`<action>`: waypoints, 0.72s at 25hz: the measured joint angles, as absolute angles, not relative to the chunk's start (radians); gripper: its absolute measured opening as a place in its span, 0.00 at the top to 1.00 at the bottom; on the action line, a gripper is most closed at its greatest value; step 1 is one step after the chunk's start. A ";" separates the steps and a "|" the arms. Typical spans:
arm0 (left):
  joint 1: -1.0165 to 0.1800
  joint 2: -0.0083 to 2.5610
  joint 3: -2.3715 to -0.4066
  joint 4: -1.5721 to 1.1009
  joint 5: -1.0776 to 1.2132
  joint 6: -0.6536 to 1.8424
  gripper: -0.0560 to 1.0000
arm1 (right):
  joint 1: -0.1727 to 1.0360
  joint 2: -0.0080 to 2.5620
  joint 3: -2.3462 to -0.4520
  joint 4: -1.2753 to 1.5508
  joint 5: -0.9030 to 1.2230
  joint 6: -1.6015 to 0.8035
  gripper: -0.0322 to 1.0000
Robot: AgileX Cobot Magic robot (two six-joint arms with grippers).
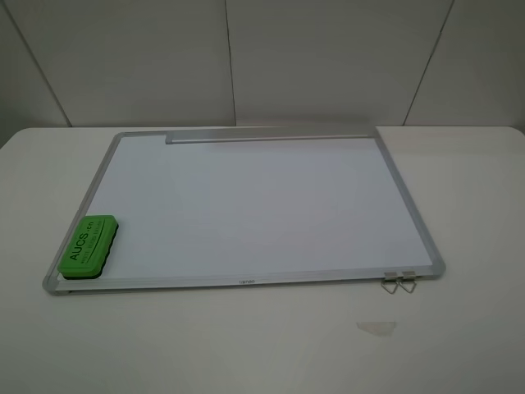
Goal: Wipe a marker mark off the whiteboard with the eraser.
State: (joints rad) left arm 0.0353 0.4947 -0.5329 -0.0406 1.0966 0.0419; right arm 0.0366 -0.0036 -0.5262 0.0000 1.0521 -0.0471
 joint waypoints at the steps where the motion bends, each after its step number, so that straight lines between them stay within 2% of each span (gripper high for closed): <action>1: 0.035 0.454 -0.519 -0.048 1.086 0.044 0.32 | 0.037 -0.004 -0.526 0.000 1.052 -0.047 0.18; 7: 0.035 0.227 -0.511 -0.052 1.063 0.049 0.32 | 0.037 -0.004 -0.526 0.000 1.052 -0.047 0.18; 14: 0.034 0.091 -0.511 -0.052 1.063 0.051 0.32 | 0.037 -0.004 -0.526 0.000 1.052 -0.047 0.18; 18: -0.009 0.016 -0.509 -0.052 1.062 0.052 0.32 | 0.037 -0.004 -0.526 0.000 1.052 -0.047 0.18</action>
State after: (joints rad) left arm -0.0090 0.0158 -0.5090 -0.0524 1.0616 0.0521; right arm 0.0366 -0.0036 -0.5262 0.0000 1.0521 -0.0471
